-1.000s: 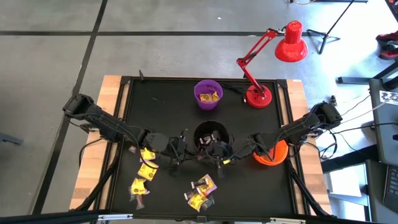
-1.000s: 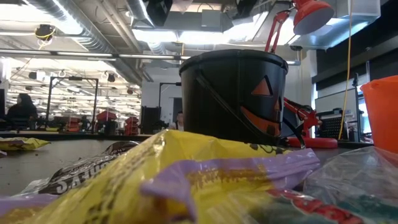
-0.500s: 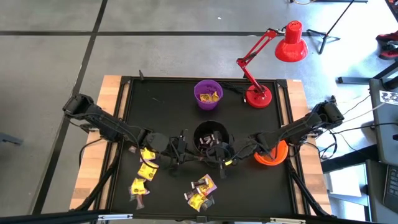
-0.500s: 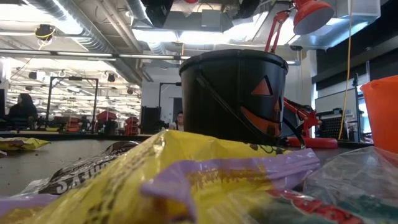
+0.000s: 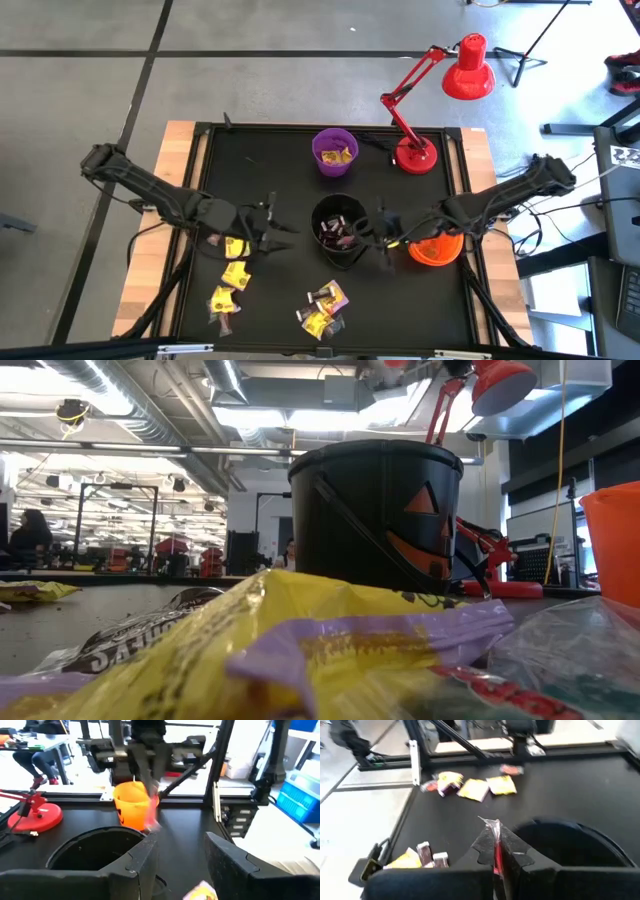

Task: Sort candy
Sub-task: Put the orange gummy into the orange bucket

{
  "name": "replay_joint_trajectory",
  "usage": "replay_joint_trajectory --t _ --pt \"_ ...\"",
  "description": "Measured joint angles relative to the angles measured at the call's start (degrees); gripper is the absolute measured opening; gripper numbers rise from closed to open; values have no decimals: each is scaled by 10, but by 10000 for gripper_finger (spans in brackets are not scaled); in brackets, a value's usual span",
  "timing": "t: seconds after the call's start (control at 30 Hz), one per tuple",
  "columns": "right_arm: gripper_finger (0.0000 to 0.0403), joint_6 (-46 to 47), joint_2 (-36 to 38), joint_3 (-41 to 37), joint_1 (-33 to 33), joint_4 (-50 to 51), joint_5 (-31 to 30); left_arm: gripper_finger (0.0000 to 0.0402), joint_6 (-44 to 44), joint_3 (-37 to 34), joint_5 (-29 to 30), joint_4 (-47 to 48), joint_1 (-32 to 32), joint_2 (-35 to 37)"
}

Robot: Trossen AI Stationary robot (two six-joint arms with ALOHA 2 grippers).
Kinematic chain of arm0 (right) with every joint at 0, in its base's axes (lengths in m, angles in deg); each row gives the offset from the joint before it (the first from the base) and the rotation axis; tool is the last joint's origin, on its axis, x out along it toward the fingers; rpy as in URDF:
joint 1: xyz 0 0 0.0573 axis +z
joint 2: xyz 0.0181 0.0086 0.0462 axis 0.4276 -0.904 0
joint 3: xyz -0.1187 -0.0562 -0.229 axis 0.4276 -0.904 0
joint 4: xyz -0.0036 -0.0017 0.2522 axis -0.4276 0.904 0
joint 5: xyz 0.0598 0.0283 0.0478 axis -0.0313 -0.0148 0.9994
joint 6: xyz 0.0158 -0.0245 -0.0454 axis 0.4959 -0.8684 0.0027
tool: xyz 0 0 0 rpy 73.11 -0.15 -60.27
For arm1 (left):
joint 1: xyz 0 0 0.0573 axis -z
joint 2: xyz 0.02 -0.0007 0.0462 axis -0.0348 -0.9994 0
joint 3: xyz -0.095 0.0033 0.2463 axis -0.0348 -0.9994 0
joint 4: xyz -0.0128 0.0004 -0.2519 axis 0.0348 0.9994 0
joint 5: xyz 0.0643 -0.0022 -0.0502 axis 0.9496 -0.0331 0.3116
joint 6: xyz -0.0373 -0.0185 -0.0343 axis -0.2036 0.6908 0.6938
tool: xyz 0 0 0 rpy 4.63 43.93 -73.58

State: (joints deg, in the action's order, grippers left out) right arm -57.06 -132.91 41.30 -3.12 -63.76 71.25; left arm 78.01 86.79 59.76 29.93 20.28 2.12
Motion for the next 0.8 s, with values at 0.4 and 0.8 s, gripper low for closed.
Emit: replay_joint_trajectory --t 0.4,0.8 --pt "10 222 162 0 75 324 -103 123 16 -1 63 75 34 0" --pt "12 498 239 0 170 570 -7 112 14 -1 85 74 34 0"
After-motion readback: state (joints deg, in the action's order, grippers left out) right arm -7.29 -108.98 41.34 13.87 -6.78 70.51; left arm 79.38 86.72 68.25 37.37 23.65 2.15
